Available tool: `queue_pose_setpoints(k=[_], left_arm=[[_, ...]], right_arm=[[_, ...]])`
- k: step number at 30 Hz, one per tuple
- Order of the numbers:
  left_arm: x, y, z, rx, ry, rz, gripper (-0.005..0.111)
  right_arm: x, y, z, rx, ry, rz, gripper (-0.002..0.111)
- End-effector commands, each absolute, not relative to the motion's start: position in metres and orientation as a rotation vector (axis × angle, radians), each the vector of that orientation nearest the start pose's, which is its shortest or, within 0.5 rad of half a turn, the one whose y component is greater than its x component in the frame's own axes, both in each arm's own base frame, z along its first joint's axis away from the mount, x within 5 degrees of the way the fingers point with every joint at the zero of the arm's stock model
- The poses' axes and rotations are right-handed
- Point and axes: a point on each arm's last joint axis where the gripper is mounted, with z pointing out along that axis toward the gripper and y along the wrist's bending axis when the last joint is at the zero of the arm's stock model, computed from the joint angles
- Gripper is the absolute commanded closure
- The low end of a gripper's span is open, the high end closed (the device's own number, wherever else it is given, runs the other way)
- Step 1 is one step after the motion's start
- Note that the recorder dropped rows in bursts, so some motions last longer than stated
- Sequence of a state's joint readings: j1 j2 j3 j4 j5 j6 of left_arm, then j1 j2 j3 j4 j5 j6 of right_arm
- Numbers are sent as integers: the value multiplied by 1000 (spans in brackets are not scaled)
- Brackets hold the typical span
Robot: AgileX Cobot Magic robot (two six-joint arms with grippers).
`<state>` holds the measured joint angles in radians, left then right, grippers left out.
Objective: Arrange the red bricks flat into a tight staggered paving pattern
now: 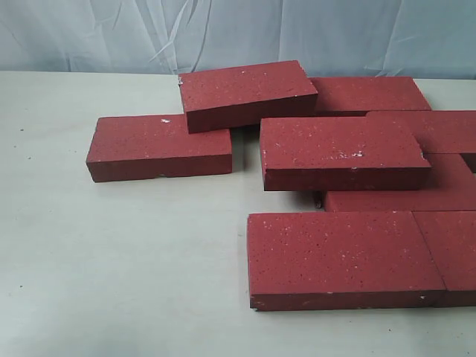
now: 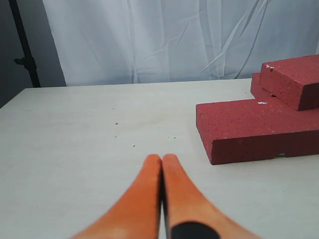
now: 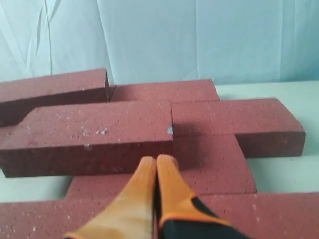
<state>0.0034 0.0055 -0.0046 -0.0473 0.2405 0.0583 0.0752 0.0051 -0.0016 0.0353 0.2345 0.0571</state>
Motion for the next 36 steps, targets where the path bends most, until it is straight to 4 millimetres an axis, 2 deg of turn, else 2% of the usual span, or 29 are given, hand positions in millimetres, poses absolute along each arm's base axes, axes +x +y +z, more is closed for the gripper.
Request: queue_pose_setpoints(k=[1, 7, 26, 36], left_arm=[[55, -1, 192, 10, 1722, 3, 107], [55, -1, 192, 10, 1722, 3, 107], [55, -1, 192, 10, 1722, 3, 107], [55, -1, 192, 10, 1722, 3, 107]], right_arm=[[56, 4, 207, 10, 1558, 127, 109], [55, 4, 218, 13, 1427, 129, 109], [55, 4, 219, 12, 1421, 129, 109], [54, 3, 226, 14, 1347, 130, 109]])
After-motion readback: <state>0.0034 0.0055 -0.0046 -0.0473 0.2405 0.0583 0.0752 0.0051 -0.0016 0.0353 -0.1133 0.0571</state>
